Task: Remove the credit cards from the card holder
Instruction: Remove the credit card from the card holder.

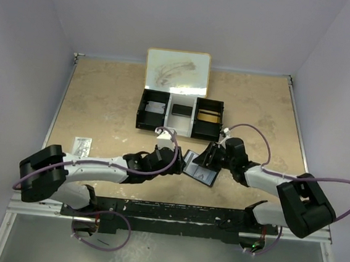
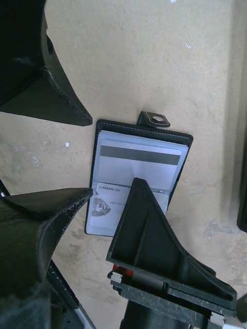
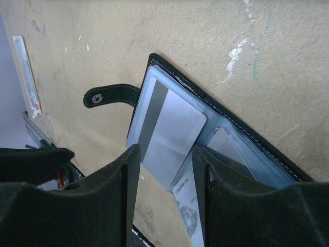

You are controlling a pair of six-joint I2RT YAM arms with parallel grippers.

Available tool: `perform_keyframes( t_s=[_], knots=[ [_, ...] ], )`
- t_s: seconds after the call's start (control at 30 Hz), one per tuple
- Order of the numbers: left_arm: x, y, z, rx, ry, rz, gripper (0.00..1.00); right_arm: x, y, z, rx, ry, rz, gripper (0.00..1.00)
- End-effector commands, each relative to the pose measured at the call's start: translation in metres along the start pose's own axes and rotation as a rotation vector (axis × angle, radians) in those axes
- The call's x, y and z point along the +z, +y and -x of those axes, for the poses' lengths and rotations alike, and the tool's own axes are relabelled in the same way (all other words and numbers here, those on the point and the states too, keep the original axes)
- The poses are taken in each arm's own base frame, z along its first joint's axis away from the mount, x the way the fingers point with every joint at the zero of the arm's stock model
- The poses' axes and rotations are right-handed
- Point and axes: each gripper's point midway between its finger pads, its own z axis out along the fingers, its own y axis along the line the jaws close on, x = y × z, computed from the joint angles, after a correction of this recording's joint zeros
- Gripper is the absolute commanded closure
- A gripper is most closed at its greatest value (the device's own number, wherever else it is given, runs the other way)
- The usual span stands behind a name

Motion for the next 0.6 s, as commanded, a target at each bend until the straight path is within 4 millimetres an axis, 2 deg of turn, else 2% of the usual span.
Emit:
perform_keyframes(
  t_s=[0.0, 0.33, 0.47, 0.57],
  knots=[
    [0.014, -0.035, 0.005, -0.023, 0.008, -0.089, 0.50, -0.007, -0.023, -0.007, 0.014, -0.009, -0.105, 0.52],
    [0.044, -0.046, 0.006, 0.077, 0.014, -0.048, 0.55, -0.010, -0.034, -0.010, 0.106, -0.064, -0.128, 0.66],
    [0.057, -0.027, 0.006, 0.107, 0.010, 0.038, 0.58, -0.010, -0.040, -0.012, 0.125, -0.072, -0.144, 0.68],
    [0.066, -0.020, -0.004, 0.132, 0.022, 0.047, 0.62, -0.006, -0.035, -0.014, 0.125, -0.060, -0.105, 0.69]
  ],
)
